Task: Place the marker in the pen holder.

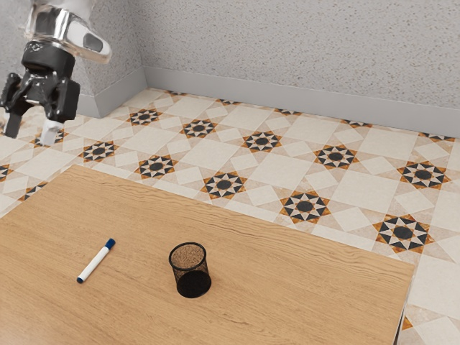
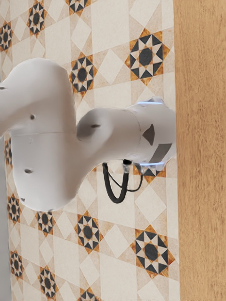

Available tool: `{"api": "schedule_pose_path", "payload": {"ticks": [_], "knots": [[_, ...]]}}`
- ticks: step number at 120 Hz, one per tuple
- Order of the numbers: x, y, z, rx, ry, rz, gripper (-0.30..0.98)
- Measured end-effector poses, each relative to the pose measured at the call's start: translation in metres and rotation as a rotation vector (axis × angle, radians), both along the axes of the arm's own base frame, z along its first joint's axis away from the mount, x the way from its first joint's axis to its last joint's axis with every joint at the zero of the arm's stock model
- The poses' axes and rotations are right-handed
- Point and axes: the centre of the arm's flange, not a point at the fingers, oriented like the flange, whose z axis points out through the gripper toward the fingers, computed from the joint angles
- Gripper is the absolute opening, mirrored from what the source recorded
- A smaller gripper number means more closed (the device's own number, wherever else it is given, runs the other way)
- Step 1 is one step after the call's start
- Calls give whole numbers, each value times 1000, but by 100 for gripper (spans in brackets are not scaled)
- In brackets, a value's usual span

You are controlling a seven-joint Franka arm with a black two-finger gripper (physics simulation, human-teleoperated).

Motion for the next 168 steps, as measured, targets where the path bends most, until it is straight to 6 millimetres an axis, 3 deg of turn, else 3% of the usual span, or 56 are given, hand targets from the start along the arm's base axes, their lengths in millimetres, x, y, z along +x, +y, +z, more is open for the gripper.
{"api": "schedule_pose_path", "payload": {"ticks": [6, 16, 24, 28, 32, 38, 46, 57, 68, 77, 92, 108, 135, 168], "knots": [[21, -1, -28, -2, -74, 14, 69], [41, -1, -42, 0, -196, 35, 69], [47, 4, -67, 25, -244, 55, 68], [30, 15, -87, 42, -262, 83, 68], [11, 45, -111, 61, -274, 156, 68], [-9, 87, -156, 73, -272, 260, 68], [-26, 119, -217, 79, -264, 345, 68], [-20, 140, -278, 102, -267, 393, 69], [-20, 147, -317, 121, -299, 414, 69], [-10, 149, -343, 142, -344, 405, 69], [13, 143, -365, 178, -461, 331, 67], [5, 123, -393, 177, -520, 266, 57], [10, 108, -398, 169, -607, 210, 34], [2, 120, -397, 172, -637, 223, 25]]}}
